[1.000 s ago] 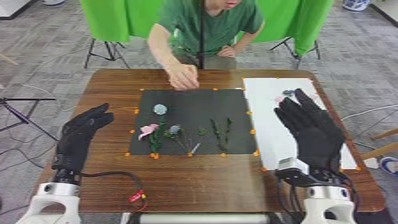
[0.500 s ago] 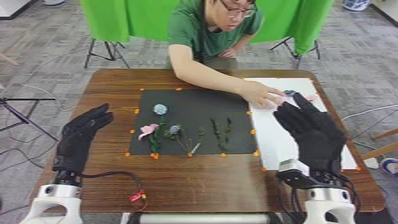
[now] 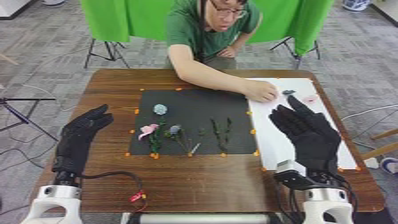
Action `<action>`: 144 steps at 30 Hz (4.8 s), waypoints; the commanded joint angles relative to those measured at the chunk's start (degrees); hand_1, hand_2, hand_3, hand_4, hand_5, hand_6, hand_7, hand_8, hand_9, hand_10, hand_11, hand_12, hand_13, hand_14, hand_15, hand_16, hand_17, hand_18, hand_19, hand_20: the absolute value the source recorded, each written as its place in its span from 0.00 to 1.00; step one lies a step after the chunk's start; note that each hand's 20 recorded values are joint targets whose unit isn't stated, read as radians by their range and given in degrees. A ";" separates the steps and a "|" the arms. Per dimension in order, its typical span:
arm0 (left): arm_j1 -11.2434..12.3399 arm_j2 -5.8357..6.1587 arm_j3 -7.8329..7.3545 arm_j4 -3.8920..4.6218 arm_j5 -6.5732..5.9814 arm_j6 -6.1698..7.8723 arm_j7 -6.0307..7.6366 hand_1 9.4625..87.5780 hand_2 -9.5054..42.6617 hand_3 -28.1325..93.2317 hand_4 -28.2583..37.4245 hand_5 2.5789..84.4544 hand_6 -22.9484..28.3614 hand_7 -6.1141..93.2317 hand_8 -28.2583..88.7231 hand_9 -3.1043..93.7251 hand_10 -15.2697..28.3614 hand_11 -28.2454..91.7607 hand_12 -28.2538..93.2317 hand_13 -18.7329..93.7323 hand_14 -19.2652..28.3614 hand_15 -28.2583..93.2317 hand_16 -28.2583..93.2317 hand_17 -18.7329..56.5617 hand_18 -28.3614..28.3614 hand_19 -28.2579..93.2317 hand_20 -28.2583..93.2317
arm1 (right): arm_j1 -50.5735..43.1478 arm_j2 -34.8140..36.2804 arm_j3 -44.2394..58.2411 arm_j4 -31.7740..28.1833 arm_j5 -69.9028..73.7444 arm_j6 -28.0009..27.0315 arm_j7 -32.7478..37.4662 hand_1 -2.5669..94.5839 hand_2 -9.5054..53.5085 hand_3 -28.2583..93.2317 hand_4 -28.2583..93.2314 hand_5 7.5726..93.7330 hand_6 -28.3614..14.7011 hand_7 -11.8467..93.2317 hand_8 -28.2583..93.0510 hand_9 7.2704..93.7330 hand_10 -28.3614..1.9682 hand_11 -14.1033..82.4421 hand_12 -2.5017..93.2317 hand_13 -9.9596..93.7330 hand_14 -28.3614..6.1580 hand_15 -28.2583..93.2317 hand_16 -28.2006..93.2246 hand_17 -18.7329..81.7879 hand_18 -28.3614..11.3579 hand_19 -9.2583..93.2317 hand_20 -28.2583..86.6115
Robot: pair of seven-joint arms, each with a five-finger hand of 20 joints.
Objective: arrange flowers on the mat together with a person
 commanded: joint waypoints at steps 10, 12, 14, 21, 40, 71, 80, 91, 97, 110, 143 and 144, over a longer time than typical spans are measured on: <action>0.39 -0.43 -0.15 0.00 -1.30 -0.28 -0.73 0.20 0.09 0.78 0.15 0.52 0.51 0.19 0.19 0.50 0.63 0.38 0.36 0.47 0.76 0.34 0.28 0.27 0.74 0.29 0.37 | -0.82 -0.74 -0.32 0.10 0.12 0.08 1.09 0.13 0.24 0.86 0.10 0.48 0.60 0.22 0.17 0.52 0.40 0.22 0.18 0.50 0.34 0.34 0.41 0.37 0.31 0.29 0.52; 0.38 -0.65 -0.25 0.01 -1.12 -0.54 -0.84 0.20 0.09 0.78 0.15 0.52 0.51 0.19 0.19 0.50 0.63 0.38 0.36 0.47 0.76 0.34 0.28 0.27 0.74 0.29 0.37 | -0.67 -0.69 -0.30 0.18 0.25 -0.20 1.45 0.13 0.24 0.86 0.10 0.48 0.60 0.22 0.17 0.53 0.40 0.22 0.18 0.50 0.34 0.34 0.41 0.37 0.31 0.29 0.52; 0.38 -0.57 -0.24 0.02 -1.23 -0.49 -0.94 0.20 0.09 0.78 0.15 0.52 0.51 0.19 0.19 0.50 0.64 0.38 0.36 0.47 0.76 0.34 0.28 0.27 0.74 0.29 0.37 | -0.59 -0.84 -0.23 0.26 0.12 -0.85 1.84 0.13 0.24 0.86 0.10 0.48 0.60 0.22 0.17 0.53 0.40 0.22 0.18 0.50 0.34 0.34 0.41 0.37 0.31 0.29 0.52; 0.92 -0.03 -0.04 -0.08 -1.84 0.07 -0.51 0.20 0.09 0.78 0.15 0.52 0.51 0.19 0.19 0.50 0.64 0.38 0.36 0.47 0.76 0.34 0.28 0.27 0.75 0.29 0.38 | -0.30 -1.15 0.10 0.34 -0.24 -1.25 2.44 0.13 0.24 0.86 0.10 0.49 0.60 0.22 0.17 0.54 0.40 0.22 0.18 0.51 0.34 0.34 0.42 0.37 0.31 0.30 0.52; 1.05 1.23 0.34 -0.06 -2.64 0.52 -0.40 0.20 0.10 0.78 0.15 0.52 0.51 0.19 0.19 0.50 0.63 0.38 0.36 0.47 0.76 0.34 0.28 0.26 0.75 0.29 0.38 | 0.23 -0.63 0.28 0.87 -0.82 -1.24 2.87 0.13 0.24 0.86 0.10 0.49 0.59 0.22 0.17 0.54 0.40 0.22 0.18 0.50 0.34 0.33 0.42 0.38 0.31 0.29 0.51; 0.26 0.38 0.66 -0.19 -1.83 0.54 -0.45 0.20 0.10 0.78 0.15 0.53 0.50 0.19 0.19 0.50 0.63 0.38 0.36 0.47 0.76 0.35 0.28 0.27 0.75 0.30 0.38 | 48.82 29.94 -2.24 36.14 -79.43 -3.94 22.24 0.37 0.00 0.79 0.05 0.53 0.58 0.21 0.17 0.69 0.35 0.31 0.21 0.82 0.50 0.56 0.41 0.66 0.27 0.81 0.60; 0.48 0.73 1.01 -0.20 -2.22 1.00 0.02 0.21 0.10 0.78 0.16 0.52 0.50 0.19 0.19 0.50 0.63 0.38 0.36 0.47 0.76 0.35 0.28 0.27 0.75 0.30 0.38 | 56.27 26.69 -3.22 47.22 -87.11 -13.99 21.53 0.38 0.00 0.78 0.05 0.54 0.63 0.21 0.16 0.78 0.42 0.30 0.20 0.96 0.64 0.54 0.43 0.81 0.45 0.89 0.49; 0.50 1.50 1.76 0.00 -2.96 1.66 0.58 0.21 0.10 0.78 0.15 0.53 0.50 0.19 0.19 0.50 0.64 0.38 0.36 0.47 0.76 0.35 0.28 0.27 0.75 0.30 0.38 | 59.84 21.59 -1.65 55.95 -92.29 -18.27 18.83 0.39 0.00 0.76 0.04 0.55 0.66 0.23 0.16 0.87 0.49 0.32 0.20 1.00 0.70 0.58 0.42 0.87 0.50 0.95 0.43; 0.51 1.65 1.84 0.08 -3.32 1.80 0.77 0.21 0.10 0.78 0.16 0.52 0.50 0.19 0.19 0.50 0.63 0.38 0.36 0.47 0.76 0.35 0.28 0.27 0.75 0.30 0.38 | 60.35 20.19 -1.58 58.48 -96.00 -19.00 17.05 0.39 0.00 0.75 0.04 0.57 0.68 0.23 0.15 0.89 0.51 0.33 0.20 1.00 0.73 0.62 0.40 0.88 0.50 0.97 0.41; 0.17 1.99 1.97 0.32 -3.63 1.61 0.46 0.21 0.10 0.78 0.16 0.52 0.50 0.19 0.19 0.50 0.63 0.38 0.36 0.47 0.76 0.35 0.28 0.27 0.75 0.30 0.38 | 57.11 19.51 -2.61 59.34 -99.23 -16.47 16.23 0.49 0.00 0.77 0.03 0.65 0.72 0.27 0.14 0.93 0.57 0.34 0.21 1.00 0.76 0.66 0.39 0.89 0.51 1.00 0.42; 0.71 1.90 0.64 -0.15 -3.89 1.32 -0.51 0.21 0.10 0.78 0.16 0.52 0.50 0.19 0.19 0.50 0.64 0.38 0.36 0.47 0.76 0.35 0.28 0.26 0.75 0.30 0.38 | 47.28 8.64 -14.29 25.20 -73.19 -12.64 22.90 0.71 0.00 0.65 0.09 0.89 0.67 0.28 0.30 1.00 0.66 0.39 0.31 1.00 0.82 0.75 0.37 0.93 0.49 1.00 0.56; 0.35 1.84 0.75 0.07 -4.02 1.21 -0.65 0.21 0.10 0.78 0.16 0.52 0.50 0.19 0.19 0.50 0.64 0.38 0.36 0.47 0.76 0.35 0.28 0.26 0.75 0.30 0.38 | 46.66 7.57 -14.51 25.34 -73.85 -12.60 22.96 0.71 0.00 0.65 0.09 0.89 0.67 0.28 0.30 1.00 0.66 0.39 0.31 1.00 0.82 0.75 0.37 0.93 0.49 1.00 0.56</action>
